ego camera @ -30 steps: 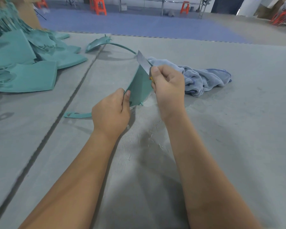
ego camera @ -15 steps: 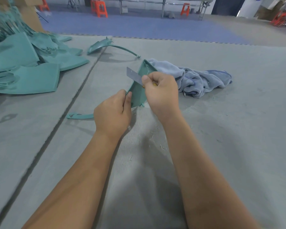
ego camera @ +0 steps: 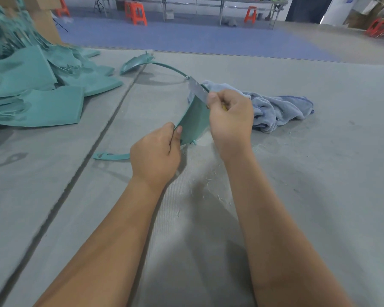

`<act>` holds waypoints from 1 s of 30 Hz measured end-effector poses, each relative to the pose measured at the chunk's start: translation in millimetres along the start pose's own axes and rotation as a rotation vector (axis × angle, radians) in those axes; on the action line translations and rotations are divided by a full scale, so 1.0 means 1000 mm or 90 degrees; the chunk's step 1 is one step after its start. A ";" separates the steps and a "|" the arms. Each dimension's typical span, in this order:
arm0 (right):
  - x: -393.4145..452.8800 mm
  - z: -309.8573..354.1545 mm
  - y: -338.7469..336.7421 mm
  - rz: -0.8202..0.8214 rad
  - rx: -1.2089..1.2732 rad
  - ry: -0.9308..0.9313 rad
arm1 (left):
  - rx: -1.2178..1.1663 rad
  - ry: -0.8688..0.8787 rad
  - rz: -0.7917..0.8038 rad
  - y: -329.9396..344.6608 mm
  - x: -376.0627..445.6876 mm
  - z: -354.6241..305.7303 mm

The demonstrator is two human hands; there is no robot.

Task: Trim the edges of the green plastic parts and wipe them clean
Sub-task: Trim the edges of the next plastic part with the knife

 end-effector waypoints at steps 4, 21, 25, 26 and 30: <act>-0.008 -0.008 -0.005 -0.008 0.240 0.069 | 0.011 0.032 0.005 -0.001 -0.001 -0.005; -0.006 -0.021 -0.011 -0.039 0.312 0.168 | -0.002 0.001 0.034 0.005 0.000 -0.003; -0.007 -0.019 -0.001 0.013 0.304 0.167 | 0.002 0.005 0.029 0.005 0.000 -0.003; -0.007 -0.019 0.001 0.027 0.311 0.162 | -0.001 0.007 0.027 0.004 0.000 -0.003; -0.005 -0.016 0.006 0.045 0.324 0.152 | -0.010 0.009 0.024 0.003 0.000 -0.004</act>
Point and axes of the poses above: each hand's wrist, its own x-axis towards the middle knuckle, its own y-axis out of the palm, z = x × y, the point moved 6 cm from there along x, towards the middle knuckle, and after that the axes turned 7 degrees about x, right-handed, at the moved point
